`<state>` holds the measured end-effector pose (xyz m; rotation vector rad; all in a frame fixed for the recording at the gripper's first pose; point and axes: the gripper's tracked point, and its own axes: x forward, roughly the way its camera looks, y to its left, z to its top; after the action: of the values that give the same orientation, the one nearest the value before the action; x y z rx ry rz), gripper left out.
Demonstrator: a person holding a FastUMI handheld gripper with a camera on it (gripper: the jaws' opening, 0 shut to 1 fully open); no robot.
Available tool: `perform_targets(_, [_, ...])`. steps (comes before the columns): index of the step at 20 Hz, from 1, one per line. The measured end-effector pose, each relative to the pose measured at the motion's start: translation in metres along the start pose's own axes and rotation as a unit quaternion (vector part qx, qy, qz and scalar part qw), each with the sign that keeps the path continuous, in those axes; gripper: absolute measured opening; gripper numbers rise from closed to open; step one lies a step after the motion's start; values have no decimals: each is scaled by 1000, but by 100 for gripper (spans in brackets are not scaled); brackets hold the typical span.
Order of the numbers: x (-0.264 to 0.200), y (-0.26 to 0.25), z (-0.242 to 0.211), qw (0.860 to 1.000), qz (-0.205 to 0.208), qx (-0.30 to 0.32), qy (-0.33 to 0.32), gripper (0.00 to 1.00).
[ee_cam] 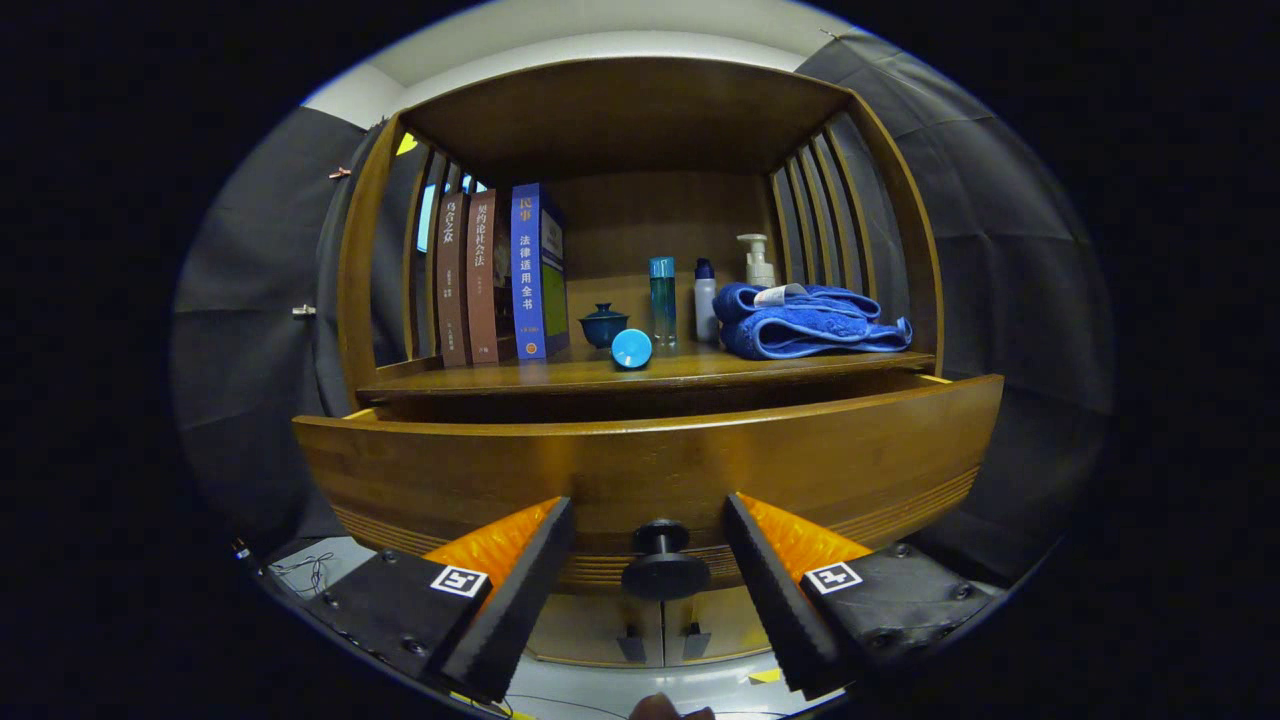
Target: Pull open the drawer, take out the items inside it, and place them on the countertop above the cabinet.
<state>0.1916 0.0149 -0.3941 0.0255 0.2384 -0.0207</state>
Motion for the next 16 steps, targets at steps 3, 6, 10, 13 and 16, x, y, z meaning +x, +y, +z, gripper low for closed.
perform_targets(3, [14,1,1,1000,-1,0,2,99])
perform_targets(6, [25,1,2,1000,-1,0,7,100])
perform_targets(10, [38,2,4,1000,-2,4,17,99])
perform_targets(13, [49,3,5,1000,-3,3,23,99])
perform_targets(16, [59,3,7,1000,-4,2,22,100])
